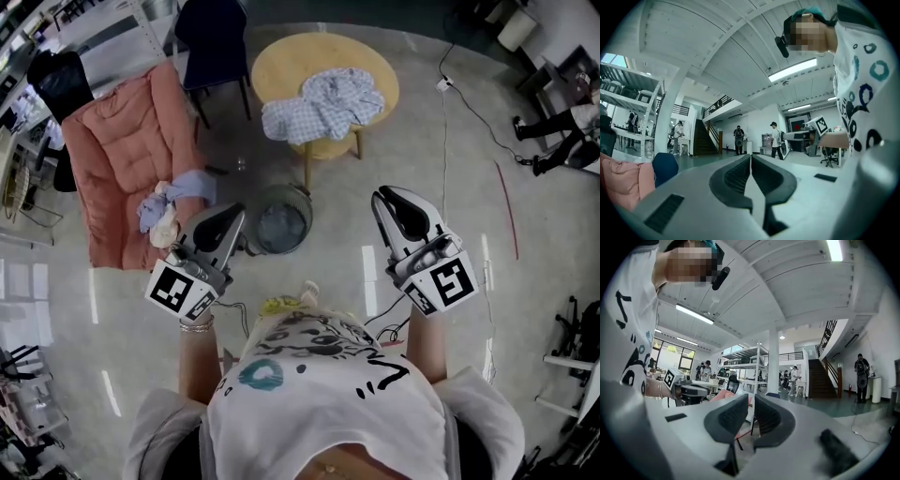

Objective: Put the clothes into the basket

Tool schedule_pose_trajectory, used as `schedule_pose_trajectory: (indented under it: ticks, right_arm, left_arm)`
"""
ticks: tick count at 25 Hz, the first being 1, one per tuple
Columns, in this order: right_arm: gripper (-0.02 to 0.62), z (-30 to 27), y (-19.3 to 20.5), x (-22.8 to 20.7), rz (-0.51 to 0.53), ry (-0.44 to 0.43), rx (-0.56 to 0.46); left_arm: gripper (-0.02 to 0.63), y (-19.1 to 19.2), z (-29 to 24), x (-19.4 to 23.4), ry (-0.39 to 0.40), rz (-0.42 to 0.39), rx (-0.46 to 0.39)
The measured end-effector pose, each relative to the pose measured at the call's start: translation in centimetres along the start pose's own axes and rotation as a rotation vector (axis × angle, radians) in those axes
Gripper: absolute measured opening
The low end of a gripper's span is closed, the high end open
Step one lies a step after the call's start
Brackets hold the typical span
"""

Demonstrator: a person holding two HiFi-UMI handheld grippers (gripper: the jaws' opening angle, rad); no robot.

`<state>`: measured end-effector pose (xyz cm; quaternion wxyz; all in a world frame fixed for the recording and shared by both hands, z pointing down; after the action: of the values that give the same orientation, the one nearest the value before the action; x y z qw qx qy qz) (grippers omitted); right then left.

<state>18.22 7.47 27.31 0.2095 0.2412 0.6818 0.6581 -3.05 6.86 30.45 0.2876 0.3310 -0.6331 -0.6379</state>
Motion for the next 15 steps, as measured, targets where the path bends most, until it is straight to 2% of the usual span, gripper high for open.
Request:
schedule_pose_trajectory:
  ticks: [6,15]
  right_arm:
    - [0.055,-0.5,1.0,-1.6,-0.020,0.013,0.018]
    - [0.055,-3.7,0.3,-3.8,-0.030,0.058,0.018]
  left_arm:
    - [0.023,0.8,-1.8,0.5,0.011,0.016,0.005]
    - [0.023,1.5,-4.5,4.6,0.032,0.047,0.026]
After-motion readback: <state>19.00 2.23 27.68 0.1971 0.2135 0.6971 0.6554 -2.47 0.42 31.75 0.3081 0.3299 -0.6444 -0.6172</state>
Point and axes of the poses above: the fingertips, and each gripper's own axes: z backward along the fingers, x to its left, y out of its underside, the point moved 1 cm from there along z, backward along the fingers, and after that the axes turned 3 degrees about -z, right-handed, at the moved point
